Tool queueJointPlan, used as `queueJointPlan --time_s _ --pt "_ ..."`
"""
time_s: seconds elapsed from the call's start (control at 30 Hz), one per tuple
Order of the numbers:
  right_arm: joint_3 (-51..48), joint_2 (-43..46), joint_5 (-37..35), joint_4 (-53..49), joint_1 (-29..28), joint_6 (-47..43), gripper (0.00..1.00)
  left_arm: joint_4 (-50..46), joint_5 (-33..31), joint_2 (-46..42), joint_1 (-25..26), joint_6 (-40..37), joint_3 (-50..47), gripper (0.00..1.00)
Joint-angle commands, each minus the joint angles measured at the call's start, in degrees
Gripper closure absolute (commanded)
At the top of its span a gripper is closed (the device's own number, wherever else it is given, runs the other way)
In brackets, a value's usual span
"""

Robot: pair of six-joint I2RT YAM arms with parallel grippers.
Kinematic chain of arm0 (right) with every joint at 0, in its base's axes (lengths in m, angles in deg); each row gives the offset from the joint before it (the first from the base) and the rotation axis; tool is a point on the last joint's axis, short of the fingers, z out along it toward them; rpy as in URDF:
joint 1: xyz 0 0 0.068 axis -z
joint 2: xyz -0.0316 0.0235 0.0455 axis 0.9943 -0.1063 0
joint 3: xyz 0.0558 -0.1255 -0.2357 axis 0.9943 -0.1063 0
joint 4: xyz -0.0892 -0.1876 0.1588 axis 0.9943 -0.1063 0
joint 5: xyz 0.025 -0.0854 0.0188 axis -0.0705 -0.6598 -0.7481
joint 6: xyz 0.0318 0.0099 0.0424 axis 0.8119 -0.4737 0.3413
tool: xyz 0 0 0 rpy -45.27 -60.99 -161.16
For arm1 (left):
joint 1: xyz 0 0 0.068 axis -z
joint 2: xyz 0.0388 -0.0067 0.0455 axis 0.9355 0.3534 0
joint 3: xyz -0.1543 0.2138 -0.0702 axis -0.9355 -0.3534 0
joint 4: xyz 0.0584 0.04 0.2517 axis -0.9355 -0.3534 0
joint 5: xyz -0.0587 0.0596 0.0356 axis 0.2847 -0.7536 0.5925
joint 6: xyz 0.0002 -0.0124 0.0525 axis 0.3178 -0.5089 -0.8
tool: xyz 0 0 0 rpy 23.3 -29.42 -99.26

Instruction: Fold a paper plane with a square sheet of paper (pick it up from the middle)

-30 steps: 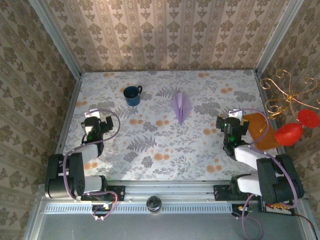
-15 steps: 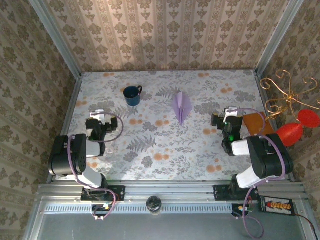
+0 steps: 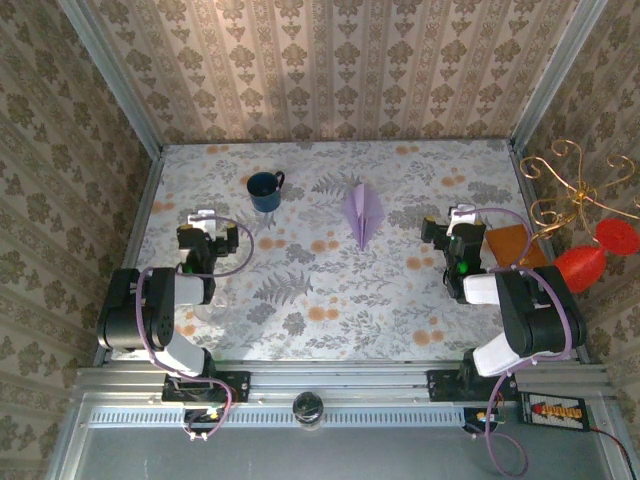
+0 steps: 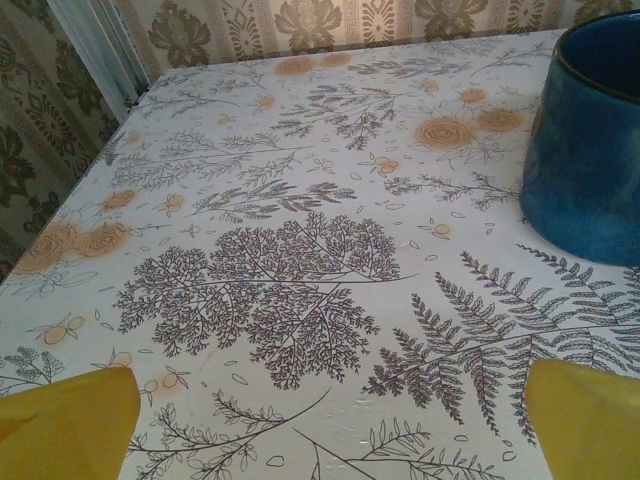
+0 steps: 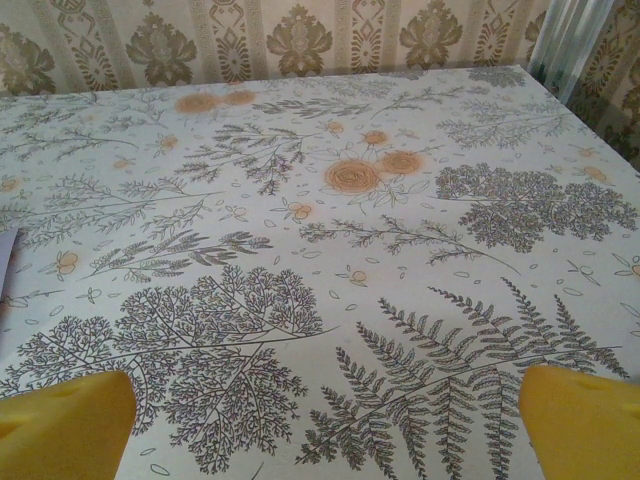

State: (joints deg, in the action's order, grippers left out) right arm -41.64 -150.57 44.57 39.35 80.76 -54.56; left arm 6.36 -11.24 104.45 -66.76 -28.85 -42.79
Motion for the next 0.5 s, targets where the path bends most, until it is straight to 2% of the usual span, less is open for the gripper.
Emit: queueJointPlan --time_s 0.0,0.13,0.47 --pt "0.45 -0.39 0.80 -0.62 0.28 -0.69 0.00 -0.20 0.27 -0.23 0.18 -1.42 0.38 0.00" --pt "0.50 -0.43 0.77 -0.62 0.32 -0.69 0.00 -2.21 4.18 -0.19 -1.58 -0.64 1.41 0.00" --pt "0.13 -0.27 0.81 -0.17 0.32 -0.82 0.00 -2.35 4.22 -0.15 -1.50 -0.64 1.49 0.00"
